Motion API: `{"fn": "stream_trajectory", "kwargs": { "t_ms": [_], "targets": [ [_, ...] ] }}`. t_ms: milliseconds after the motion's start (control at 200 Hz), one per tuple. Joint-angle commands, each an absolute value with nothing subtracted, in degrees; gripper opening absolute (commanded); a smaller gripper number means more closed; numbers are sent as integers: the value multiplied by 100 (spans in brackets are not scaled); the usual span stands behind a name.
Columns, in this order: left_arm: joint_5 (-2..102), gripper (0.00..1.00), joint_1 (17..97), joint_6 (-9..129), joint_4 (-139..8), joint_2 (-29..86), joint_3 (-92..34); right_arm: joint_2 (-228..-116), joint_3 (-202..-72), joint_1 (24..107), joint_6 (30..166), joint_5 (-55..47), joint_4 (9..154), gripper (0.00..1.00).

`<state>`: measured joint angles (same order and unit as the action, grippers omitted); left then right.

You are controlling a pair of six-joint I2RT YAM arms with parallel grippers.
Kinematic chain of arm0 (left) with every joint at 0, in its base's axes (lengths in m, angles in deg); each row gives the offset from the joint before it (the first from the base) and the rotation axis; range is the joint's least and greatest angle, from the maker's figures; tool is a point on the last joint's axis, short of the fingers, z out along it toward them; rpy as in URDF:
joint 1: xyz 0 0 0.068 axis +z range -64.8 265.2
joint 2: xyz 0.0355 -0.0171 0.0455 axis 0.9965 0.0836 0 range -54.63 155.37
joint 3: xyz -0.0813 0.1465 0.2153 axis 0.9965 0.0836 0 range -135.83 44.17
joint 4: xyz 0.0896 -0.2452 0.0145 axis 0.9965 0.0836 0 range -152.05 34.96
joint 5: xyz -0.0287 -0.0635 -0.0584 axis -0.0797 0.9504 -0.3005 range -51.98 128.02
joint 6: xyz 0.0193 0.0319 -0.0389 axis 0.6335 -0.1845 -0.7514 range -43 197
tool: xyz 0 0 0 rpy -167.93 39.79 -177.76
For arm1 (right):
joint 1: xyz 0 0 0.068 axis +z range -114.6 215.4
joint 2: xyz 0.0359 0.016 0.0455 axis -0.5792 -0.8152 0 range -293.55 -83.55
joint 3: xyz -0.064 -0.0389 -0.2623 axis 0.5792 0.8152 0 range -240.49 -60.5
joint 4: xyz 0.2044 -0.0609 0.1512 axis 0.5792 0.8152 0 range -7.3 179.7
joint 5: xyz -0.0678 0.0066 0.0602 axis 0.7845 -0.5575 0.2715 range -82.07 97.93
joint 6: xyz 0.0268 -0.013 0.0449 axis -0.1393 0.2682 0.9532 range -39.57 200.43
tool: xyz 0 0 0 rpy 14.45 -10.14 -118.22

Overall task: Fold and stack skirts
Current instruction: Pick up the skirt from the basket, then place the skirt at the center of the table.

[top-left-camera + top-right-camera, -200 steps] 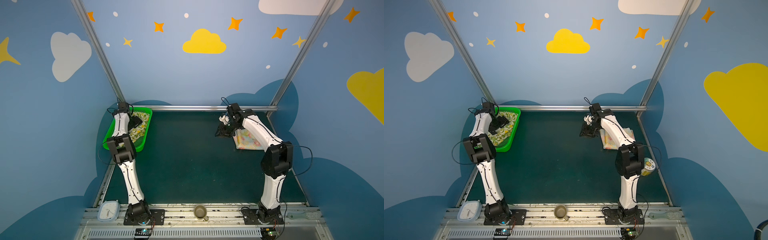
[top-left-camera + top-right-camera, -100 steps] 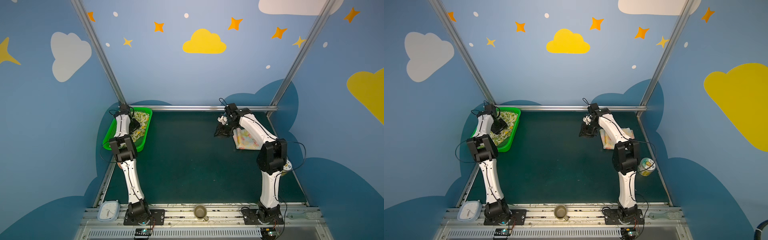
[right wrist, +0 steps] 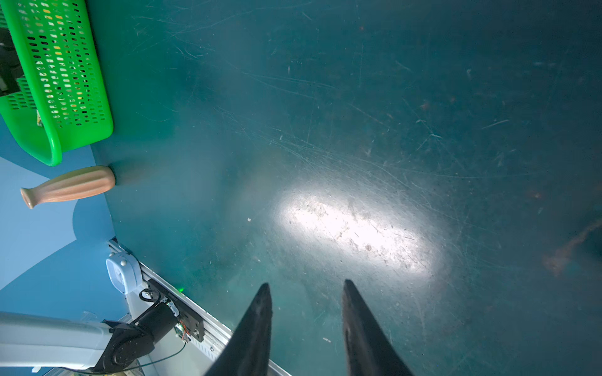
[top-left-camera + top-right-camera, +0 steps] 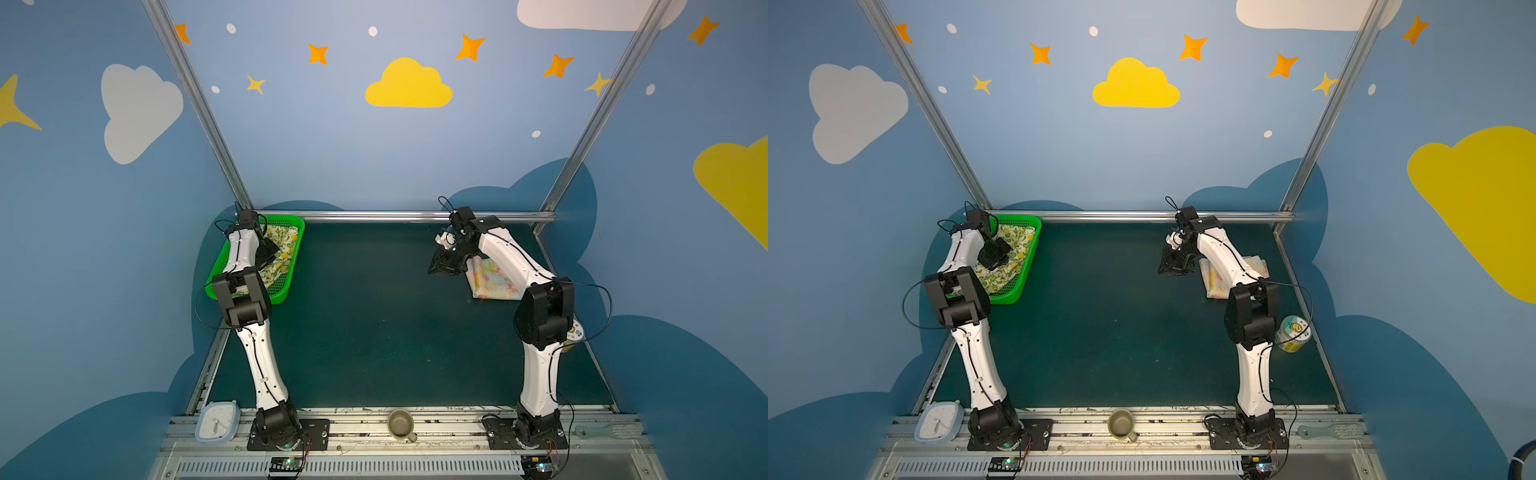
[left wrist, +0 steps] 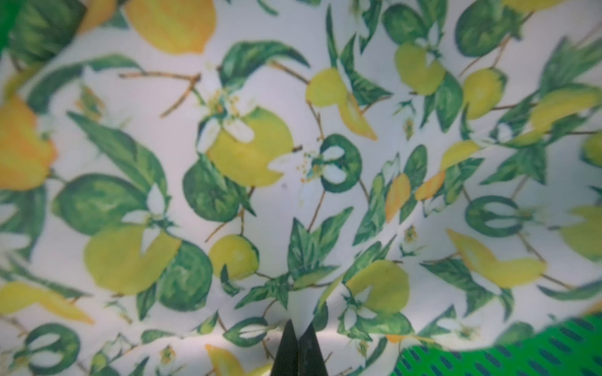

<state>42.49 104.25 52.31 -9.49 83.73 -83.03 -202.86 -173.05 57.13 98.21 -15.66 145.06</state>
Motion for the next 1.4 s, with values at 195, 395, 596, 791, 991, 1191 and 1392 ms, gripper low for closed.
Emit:
{"fn": "stream_trajectory", "kwargs": {
  "t_ms": [195,395,596,791,991,1191,1392],
  "targets": [
    [4346,4,10396,5106,-1074,7120,-7975,-19824,-17091,5699,9746,-1756,14467,36],
    [4513,4,10392,5013,-977,6451,-8609,-19648,-17046,5702,9729,-1841,14396,36],
    [5298,4,10273,4870,-967,6205,-9972,-19383,-16873,5711,9748,-1957,14229,36],
    [6196,4,9868,4819,-1322,6075,-11007,-19086,-16653,5719,9788,-2004,14084,36],
    [6904,4,9358,4388,-2221,5745,-11048,-18791,-16360,5728,9818,-1991,14003,36],
    [7457,4,8617,4012,-2543,5761,-11048,-18531,-16125,5724,9853,-1911,13991,36],
    [7513,4,7502,4075,-2259,6006,-10461,-17989,-15523,5634,10122,-1765,13607,34]
  ]
}}
